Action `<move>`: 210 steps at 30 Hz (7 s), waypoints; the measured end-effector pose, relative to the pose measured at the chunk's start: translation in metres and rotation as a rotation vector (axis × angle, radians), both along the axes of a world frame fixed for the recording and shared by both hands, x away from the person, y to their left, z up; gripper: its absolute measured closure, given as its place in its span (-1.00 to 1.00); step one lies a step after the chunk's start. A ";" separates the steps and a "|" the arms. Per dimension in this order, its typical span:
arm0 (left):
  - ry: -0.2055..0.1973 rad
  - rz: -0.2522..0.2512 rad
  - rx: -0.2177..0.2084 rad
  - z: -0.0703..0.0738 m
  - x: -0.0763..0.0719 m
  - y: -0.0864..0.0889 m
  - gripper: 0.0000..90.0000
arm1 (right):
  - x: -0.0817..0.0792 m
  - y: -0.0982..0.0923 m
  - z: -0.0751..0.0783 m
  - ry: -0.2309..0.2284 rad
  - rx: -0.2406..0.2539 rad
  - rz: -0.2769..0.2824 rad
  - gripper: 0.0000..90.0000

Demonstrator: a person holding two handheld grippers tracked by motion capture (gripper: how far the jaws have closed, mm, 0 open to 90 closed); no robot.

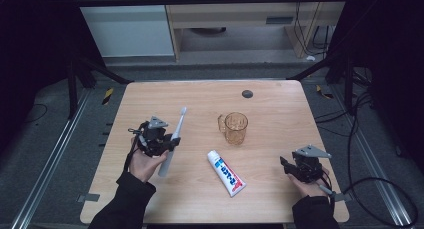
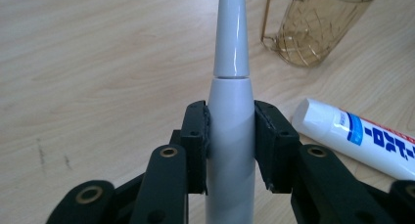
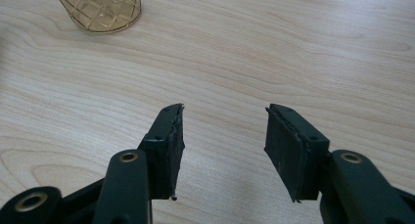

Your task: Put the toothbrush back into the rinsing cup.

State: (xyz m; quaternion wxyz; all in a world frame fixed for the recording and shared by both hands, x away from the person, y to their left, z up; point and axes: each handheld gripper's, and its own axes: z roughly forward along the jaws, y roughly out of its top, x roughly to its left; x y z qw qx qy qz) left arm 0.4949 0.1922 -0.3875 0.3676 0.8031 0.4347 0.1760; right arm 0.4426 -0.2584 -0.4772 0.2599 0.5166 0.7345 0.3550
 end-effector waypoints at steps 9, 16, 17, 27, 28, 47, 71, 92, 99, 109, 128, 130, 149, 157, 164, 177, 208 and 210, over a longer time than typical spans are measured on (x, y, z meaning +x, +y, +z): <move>-0.075 0.042 -0.059 0.014 0.007 0.000 0.49 | 0.000 0.000 0.000 -0.014 -0.006 -0.003 0.07; -0.126 0.089 -0.103 0.019 0.018 -0.006 0.49 | 0.000 0.000 0.000 -0.016 -0.005 -0.005 0.03; -0.133 0.093 -0.107 0.020 0.020 -0.006 0.49 | 0.000 0.000 0.000 -0.017 -0.006 -0.006 0.03; -0.227 0.139 -0.174 0.026 0.029 -0.022 0.49 | 0.001 -0.001 -0.001 -0.030 -0.003 -0.009 -0.07; -0.237 0.142 -0.183 0.027 0.030 -0.024 0.49 | 0.001 -0.001 -0.001 -0.031 -0.003 -0.007 -0.07; -0.351 0.175 -0.266 0.029 0.051 -0.066 0.49 | 0.001 -0.001 -0.003 -0.046 0.002 -0.014 -0.17; -0.412 0.138 -0.369 0.044 0.063 -0.101 0.49 | 0.003 -0.001 -0.004 -0.054 0.013 -0.011 -0.30; -0.447 0.090 -0.408 0.037 0.073 -0.141 0.49 | 0.004 0.001 -0.005 -0.070 -0.001 0.002 -0.28; -0.451 0.073 -0.420 0.033 0.075 -0.152 0.49 | 0.004 0.001 -0.004 -0.073 -0.001 0.003 -0.27; -0.445 0.045 -0.413 0.026 0.077 -0.160 0.49 | 0.004 0.001 -0.005 -0.073 -0.004 0.005 -0.27; -0.412 -0.009 -0.379 0.001 0.079 -0.161 0.49 | 0.004 0.002 -0.006 -0.074 -0.014 0.008 -0.26; -0.405 -0.008 -0.381 -0.002 0.079 -0.161 0.49 | 0.004 0.001 -0.006 -0.073 -0.014 0.009 -0.26; -0.361 -0.040 -0.354 -0.029 0.075 -0.160 0.49 | 0.004 0.001 -0.006 -0.072 -0.023 0.009 -0.26; -0.336 -0.044 -0.349 -0.041 0.071 -0.155 0.49 | 0.005 0.001 -0.007 -0.072 -0.029 0.010 -0.26; -0.324 -0.060 -0.337 -0.048 0.067 -0.151 0.49 | 0.005 0.001 -0.007 -0.069 -0.030 0.010 -0.26; -0.325 -0.107 -0.315 -0.054 0.062 -0.151 0.48 | 0.005 0.002 -0.006 -0.072 -0.033 0.010 -0.26; -0.311 -0.133 -0.305 -0.056 0.060 -0.152 0.27 | 0.005 0.003 -0.005 -0.067 -0.029 0.008 -0.27; -0.309 -0.139 -0.304 -0.055 0.059 -0.152 0.23 | 0.005 0.003 -0.005 -0.067 -0.030 0.009 -0.27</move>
